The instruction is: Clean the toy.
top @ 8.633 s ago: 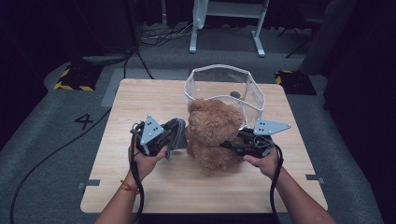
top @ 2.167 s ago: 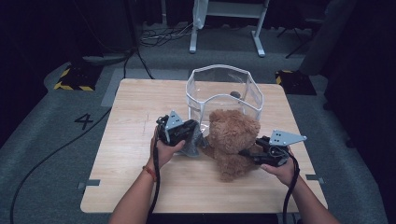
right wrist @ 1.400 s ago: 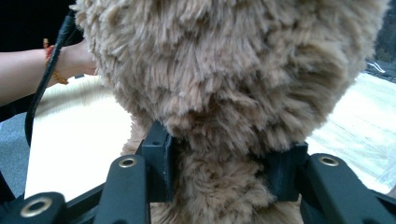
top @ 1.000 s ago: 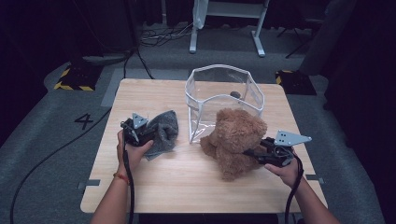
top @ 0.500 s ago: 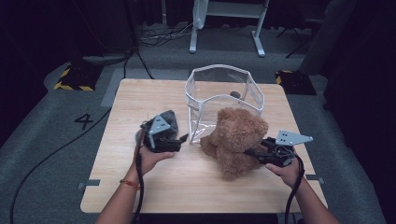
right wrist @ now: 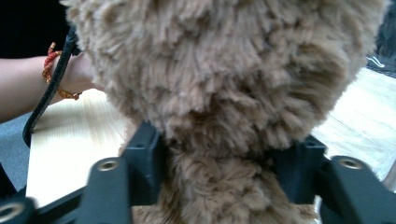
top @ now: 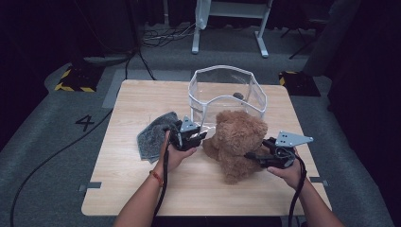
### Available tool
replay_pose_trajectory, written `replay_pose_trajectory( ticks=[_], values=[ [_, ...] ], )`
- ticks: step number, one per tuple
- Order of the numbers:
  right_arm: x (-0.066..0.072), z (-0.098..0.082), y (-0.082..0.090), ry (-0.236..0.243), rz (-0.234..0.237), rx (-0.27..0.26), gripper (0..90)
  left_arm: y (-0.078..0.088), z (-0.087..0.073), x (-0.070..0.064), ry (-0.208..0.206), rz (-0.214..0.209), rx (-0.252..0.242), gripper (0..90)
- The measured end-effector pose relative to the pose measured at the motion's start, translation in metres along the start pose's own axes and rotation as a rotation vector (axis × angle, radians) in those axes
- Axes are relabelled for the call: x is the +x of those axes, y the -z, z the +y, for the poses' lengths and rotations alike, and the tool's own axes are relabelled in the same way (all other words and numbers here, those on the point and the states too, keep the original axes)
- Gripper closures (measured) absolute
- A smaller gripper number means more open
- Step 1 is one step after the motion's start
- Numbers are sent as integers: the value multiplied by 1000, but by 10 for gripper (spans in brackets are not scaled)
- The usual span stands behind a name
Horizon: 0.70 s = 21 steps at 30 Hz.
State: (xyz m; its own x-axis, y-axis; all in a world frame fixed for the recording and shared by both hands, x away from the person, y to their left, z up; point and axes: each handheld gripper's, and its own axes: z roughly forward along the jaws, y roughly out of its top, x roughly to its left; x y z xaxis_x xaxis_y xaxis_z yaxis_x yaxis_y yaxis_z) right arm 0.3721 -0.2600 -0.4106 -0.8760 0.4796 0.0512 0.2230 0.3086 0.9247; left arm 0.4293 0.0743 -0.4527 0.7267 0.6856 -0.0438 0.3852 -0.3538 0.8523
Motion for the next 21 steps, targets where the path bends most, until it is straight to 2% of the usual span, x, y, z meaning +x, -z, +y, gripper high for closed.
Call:
replay_pose_trajectory(
  ticks=[2,8,9,12,14,16,17,18,21],
  values=[
    [2,1,-2,2,12,17,357,0,0,2,10,-1,-4,793],
    [10,2,-14,40,45,87,189,-2,3,1,6,-5,10,790],
    [11,2,-16,51,47,93,179,-3,4,1,13,-15,6,746],
    [15,3,-20,77,39,104,196,-7,7,-1,23,-7,14,512],
    [16,4,-21,85,48,109,293,-12,8,-2,19,1,29,426],
    [15,4,-20,79,47,99,391,-17,10,-3,26,9,39,398],
    [14,4,-20,76,41,98,415,-19,10,-3,41,18,37,408],
    [13,4,-20,77,39,96,443,-20,11,-2,41,31,39,469],
    [12,3,-18,87,29,86,503,-20,11,3,24,71,31,724]
  ],
)
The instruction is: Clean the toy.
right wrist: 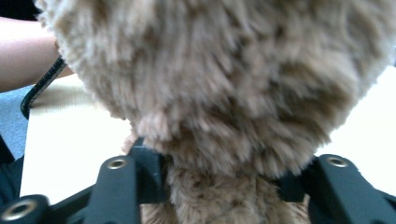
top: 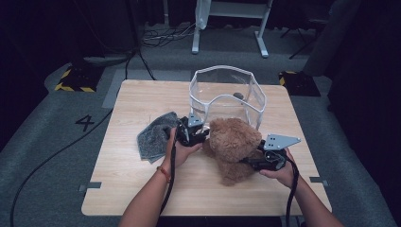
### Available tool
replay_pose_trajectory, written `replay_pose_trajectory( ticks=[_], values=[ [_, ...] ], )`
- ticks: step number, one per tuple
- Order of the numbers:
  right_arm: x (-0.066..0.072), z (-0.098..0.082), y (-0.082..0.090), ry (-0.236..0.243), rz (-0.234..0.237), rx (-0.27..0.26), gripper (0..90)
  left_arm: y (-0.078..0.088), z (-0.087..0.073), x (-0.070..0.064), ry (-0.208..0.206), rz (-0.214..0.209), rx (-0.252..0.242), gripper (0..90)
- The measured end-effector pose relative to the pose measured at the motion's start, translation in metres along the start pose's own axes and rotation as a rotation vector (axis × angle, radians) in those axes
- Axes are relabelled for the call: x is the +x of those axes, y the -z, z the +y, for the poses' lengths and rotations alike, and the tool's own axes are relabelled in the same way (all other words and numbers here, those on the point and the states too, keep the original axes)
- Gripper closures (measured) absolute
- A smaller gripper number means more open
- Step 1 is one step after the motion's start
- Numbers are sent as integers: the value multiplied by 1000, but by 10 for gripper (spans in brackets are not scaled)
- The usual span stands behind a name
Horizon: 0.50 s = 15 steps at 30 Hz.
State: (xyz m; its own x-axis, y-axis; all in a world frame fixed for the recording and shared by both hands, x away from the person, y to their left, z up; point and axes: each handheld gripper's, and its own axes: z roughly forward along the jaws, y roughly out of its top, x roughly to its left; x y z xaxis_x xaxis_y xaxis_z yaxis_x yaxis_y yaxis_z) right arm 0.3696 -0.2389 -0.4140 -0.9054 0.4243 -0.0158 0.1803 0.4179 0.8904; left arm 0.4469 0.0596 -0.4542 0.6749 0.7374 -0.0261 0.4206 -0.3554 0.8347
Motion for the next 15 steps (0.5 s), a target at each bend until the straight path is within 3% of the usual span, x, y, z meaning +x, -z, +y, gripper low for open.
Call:
replay_pose_trajectory(
  ticks=[3,6,11,15],
  values=[
    [0,-2,2,2,-9,-15,542,2,-1,4,-3,0,-4,861],
    [-1,-2,5,2,-22,-24,556,5,-1,6,-8,-15,1,866],
    [-6,-4,20,-9,-38,-58,586,17,-8,3,-22,0,10,866],
    [-11,-7,34,-18,-65,-76,599,31,-15,3,-7,5,11,865]
  ],
)
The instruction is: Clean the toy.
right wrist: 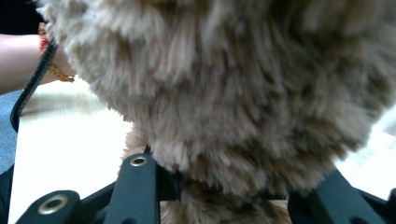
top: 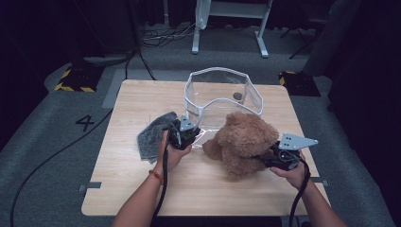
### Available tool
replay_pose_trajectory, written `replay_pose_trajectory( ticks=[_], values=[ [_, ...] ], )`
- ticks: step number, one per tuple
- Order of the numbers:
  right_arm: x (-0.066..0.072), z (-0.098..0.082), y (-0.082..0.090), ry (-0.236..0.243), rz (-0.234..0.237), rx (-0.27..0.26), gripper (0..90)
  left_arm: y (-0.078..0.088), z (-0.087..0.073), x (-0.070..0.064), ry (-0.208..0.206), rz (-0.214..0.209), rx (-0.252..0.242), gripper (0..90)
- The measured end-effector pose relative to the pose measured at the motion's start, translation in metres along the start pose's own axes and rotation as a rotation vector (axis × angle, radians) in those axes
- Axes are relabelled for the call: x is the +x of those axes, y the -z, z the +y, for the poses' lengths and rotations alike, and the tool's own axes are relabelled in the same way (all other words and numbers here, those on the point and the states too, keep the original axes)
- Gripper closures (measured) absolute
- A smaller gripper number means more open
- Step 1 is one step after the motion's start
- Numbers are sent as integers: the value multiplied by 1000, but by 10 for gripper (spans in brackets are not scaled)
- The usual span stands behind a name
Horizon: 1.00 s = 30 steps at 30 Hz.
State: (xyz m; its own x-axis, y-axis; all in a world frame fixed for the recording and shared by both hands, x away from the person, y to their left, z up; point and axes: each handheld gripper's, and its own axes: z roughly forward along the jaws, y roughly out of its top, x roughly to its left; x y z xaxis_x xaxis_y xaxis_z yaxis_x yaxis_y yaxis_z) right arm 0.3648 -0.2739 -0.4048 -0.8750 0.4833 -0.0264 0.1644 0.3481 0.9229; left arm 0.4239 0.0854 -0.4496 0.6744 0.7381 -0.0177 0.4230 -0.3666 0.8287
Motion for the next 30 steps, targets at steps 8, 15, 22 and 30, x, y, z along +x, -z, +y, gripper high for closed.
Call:
replay_pose_trajectory(
  ticks=[8,15,22,30],
  values=[
    [-12,2,27,-18,-67,-47,618,22,-15,0,27,-5,-14,865],
    [-19,-2,43,-37,-103,-55,621,37,-29,-4,36,12,-17,865],
    [-31,-5,50,-57,-179,-79,627,58,-45,-12,32,-14,-23,864],
    [-34,3,42,-71,-220,-118,632,68,-53,-51,-27,-111,-18,823]
  ],
)
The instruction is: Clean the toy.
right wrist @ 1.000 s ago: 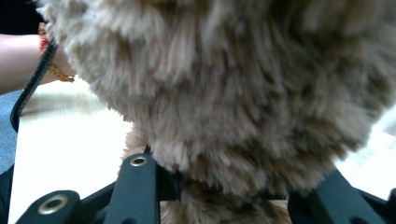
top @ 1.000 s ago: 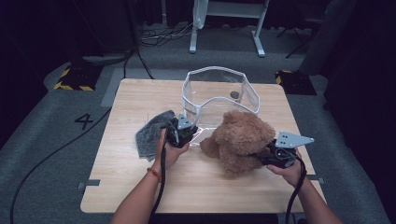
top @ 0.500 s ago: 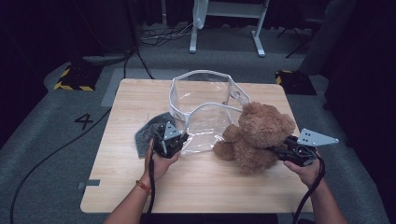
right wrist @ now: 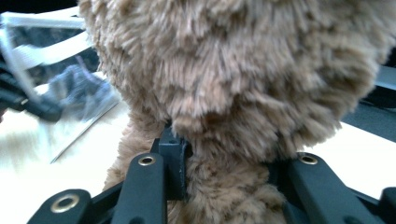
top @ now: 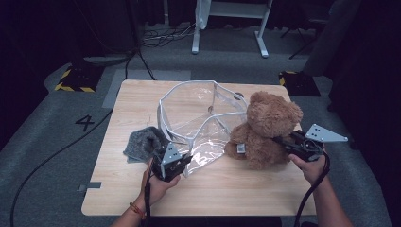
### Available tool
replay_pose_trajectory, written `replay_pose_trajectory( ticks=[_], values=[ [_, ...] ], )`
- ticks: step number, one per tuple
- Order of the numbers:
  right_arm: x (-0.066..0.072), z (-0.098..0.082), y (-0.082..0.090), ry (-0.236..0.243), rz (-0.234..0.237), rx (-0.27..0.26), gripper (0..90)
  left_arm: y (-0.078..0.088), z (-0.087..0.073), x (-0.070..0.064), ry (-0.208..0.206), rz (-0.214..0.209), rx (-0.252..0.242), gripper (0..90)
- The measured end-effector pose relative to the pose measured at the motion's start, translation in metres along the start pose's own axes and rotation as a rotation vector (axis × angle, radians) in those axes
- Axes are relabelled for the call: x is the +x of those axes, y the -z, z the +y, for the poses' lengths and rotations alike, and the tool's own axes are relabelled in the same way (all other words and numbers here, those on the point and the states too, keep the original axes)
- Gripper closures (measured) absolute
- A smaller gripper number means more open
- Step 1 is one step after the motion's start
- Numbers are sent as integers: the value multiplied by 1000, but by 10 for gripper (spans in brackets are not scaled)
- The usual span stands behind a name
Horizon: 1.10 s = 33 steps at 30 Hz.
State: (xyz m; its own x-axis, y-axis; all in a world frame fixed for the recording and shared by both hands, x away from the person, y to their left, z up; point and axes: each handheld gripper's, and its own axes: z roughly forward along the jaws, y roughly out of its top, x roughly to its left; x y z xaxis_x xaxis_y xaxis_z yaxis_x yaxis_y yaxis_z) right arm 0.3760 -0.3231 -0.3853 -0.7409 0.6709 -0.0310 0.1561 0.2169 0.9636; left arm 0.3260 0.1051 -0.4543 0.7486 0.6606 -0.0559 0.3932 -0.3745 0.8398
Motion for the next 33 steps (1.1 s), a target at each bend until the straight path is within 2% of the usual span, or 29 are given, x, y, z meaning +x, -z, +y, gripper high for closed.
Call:
replay_pose_trajectory(
  ticks=[5,6,8,10,12,16,20,23,25,29,31,33],
  values=[
    [7,3,-9,24,-11,-6,623,-12,5,-24,-23,-24,-3,736],
    [7,3,-9,23,-5,-1,616,-15,6,-28,-28,-25,-5,732],
    [7,1,-9,14,9,6,589,-20,8,-32,-14,-56,-10,700],
    [5,-2,-9,1,20,6,547,-24,9,-35,-22,-54,-9,686],
    [3,-3,-8,-7,37,30,505,-26,11,-38,-26,-55,-10,672],
    [3,-5,-11,20,47,84,407,-31,12,-40,-40,-64,-16,677],
    [5,-5,-12,49,58,139,273,-33,13,-43,-42,-64,-21,705],
    [9,-7,-16,62,63,183,167,-35,15,-44,-63,-62,-16,714],
    [10,-8,-20,67,63,207,157,-36,15,-45,-68,-63,-13,717],
    [5,-9,-25,46,60,208,150,-37,16,-48,-62,-71,-13,726],
    [1,-10,-27,45,62,220,192,-39,16,-50,-61,-75,-16,732],
    [0,-10,-26,37,52,232,271,-41,17,-53,-74,-73,-16,733]
  ],
)
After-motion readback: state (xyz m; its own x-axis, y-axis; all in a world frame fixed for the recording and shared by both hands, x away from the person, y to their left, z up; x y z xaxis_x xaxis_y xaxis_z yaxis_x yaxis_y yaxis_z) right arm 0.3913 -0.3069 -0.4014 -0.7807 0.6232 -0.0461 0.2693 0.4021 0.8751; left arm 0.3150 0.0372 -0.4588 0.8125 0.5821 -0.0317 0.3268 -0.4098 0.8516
